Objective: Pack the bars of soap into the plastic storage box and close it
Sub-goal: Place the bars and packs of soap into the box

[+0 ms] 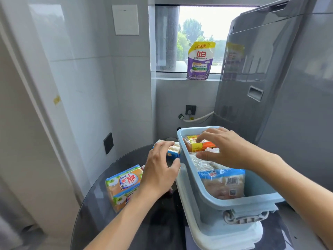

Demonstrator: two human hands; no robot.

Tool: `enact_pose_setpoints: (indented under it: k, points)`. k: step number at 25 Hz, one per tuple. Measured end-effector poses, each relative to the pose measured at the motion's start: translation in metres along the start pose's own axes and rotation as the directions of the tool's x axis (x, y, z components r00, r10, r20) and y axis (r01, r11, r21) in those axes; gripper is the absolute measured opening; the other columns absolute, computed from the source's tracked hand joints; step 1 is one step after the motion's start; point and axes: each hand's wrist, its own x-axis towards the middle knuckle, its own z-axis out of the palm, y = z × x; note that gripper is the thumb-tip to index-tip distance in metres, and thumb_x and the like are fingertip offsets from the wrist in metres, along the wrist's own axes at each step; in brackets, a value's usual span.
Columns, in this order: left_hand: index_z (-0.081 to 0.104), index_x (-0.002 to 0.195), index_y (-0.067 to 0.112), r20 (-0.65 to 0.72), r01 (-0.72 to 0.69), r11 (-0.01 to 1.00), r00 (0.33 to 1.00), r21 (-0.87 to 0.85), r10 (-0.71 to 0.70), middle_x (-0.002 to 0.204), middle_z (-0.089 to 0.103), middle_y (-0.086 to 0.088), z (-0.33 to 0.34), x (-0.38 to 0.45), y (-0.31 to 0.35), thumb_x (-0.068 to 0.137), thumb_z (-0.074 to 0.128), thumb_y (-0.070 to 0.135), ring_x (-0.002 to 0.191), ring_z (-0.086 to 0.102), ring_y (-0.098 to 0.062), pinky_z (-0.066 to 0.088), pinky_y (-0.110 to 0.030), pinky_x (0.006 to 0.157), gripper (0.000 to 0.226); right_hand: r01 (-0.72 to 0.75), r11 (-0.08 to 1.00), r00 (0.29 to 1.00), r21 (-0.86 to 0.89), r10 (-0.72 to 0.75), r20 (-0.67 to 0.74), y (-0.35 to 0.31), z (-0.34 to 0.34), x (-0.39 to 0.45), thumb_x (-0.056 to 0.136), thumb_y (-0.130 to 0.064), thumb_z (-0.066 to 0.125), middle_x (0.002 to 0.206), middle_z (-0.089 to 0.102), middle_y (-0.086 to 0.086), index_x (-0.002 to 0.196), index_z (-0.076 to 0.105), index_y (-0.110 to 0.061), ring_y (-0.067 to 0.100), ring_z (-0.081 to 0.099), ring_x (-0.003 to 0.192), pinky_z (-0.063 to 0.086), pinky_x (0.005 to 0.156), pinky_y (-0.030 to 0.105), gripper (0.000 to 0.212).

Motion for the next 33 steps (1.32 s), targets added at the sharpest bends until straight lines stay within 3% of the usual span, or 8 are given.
enact_pose_setpoints:
  k: [3, 6, 13, 19, 24, 27, 30, 33]
  points:
    - [0.051, 0.136, 0.019, 0.059, 0.100, 0.971, 0.992, 0.218, -0.116, 0.136, 0.052, 0.000, 0.002, 0.040, -0.031, 0.087, 0.062, 0.025, 0.121, 0.048, -0.021, 0.042, -0.033, 0.100, 0.050, -0.029, 0.998, 0.999, 0.053, 0.026, 0.045, 0.005, 0.020, 0.014, 0.083, -0.070, 0.013, 0.133, 0.055, -0.008, 0.126, 0.057, -0.032, 0.020, 0.047, 0.123, 0.038, 0.101, 0.045, 0.073]
    - [0.048, 0.134, 0.020, 0.182, 0.138, 0.864, 0.950, 0.485, -0.254, 0.134, 0.052, -0.003, 0.012, 0.088, -0.062, 0.086, 0.062, 0.029, 0.120, 0.047, -0.026, 0.045, -0.044, 0.097, 0.051, -0.068, 0.978, 0.997, 0.196, 0.058, 0.052, 0.018, 0.040, 0.017, 0.085, -0.067, 0.008, 0.128, 0.057, -0.008, 0.119, 0.060, -0.029, 0.017, 0.046, 0.123, 0.036, 0.105, 0.044, 0.072]
    - [0.040, 0.140, 0.021, 0.520, -0.182, 0.697, 0.796, 0.694, -0.310, 0.141, 0.042, 0.001, 0.080, 0.146, -0.101, 0.085, 0.062, 0.036, 0.132, 0.036, -0.025, 0.035, -0.051, 0.102, 0.061, -0.109, 0.950, 0.992, 0.292, 0.125, -0.034, 0.018, 0.048, 0.021, 0.087, -0.067, 0.007, 0.110, 0.059, -0.008, 0.100, 0.061, -0.021, 0.014, 0.048, 0.108, 0.039, 0.098, 0.044, 0.073]
    - [0.053, 0.094, 0.025, 0.437, -0.158, 0.610, 0.833, 0.776, -0.340, 0.095, 0.049, 0.002, 0.082, 0.156, -0.107, 0.076, 0.062, 0.059, 0.096, 0.037, -0.023, 0.028, -0.043, 0.080, 0.040, -0.123, 0.955, 0.991, 0.269, 0.132, -0.016, 0.020, 0.047, 0.024, 0.094, -0.060, 0.012, 0.117, 0.059, -0.004, 0.104, 0.062, -0.018, 0.017, 0.047, 0.114, 0.037, 0.101, 0.044, 0.066]
    - [0.058, 0.113, 0.021, 0.179, 0.027, 0.707, 0.960, 0.707, -0.215, 0.108, 0.055, -0.005, 0.061, 0.133, -0.088, 0.070, 0.070, 0.058, 0.103, 0.053, -0.026, 0.042, -0.040, 0.087, 0.058, -0.124, 0.932, 0.990, 0.342, 0.138, -0.017, 0.024, 0.045, 0.021, 0.093, -0.061, 0.015, 0.112, 0.060, -0.008, 0.104, 0.063, -0.021, 0.015, 0.049, 0.108, 0.039, 0.098, 0.041, 0.063]
    - [0.063, 0.101, 0.018, 0.070, 0.147, 0.887, 0.978, 0.437, -0.197, 0.101, 0.061, -0.008, 0.014, 0.136, -0.055, 0.073, 0.074, 0.060, 0.094, 0.059, -0.027, 0.050, -0.040, 0.079, 0.052, -0.132, 0.944, 0.991, 0.301, 0.136, 0.006, 0.025, 0.046, 0.019, 0.100, -0.048, 0.035, 0.130, 0.056, -0.012, 0.124, 0.053, -0.033, 0.014, 0.047, 0.120, 0.037, 0.101, 0.037, 0.033]
    - [0.069, 0.091, 0.017, 0.186, 0.095, 0.988, 0.976, 0.121, -0.117, 0.085, 0.070, -0.005, -0.031, 0.129, -0.008, 0.074, 0.071, 0.066, 0.077, 0.065, -0.021, 0.050, -0.035, 0.066, 0.052, -0.130, 0.910, 0.990, 0.394, 0.138, 0.010, 0.019, 0.035, 0.008, 0.093, -0.036, 0.062, 0.145, 0.046, -0.010, 0.146, 0.024, -0.045, 0.015, 0.048, 0.126, 0.039, 0.106, 0.035, 0.066]
    - [0.072, 0.095, 0.017, 0.418, -0.011, 1.000, 0.908, -0.006, 0.012, 0.082, 0.070, -0.002, -0.050, 0.109, 0.054, 0.070, 0.066, 0.074, 0.070, 0.065, -0.015, 0.050, -0.027, 0.059, 0.063, 0.041, 0.830, 0.979, 0.556, 0.077, -0.187, 0.015, 0.012, -0.009, 0.077, -0.027, 0.082, 0.143, 0.043, -0.015, 0.149, 0.016, -0.047, 0.010, 0.051, 0.123, 0.046, 0.099, 0.029, 0.099]
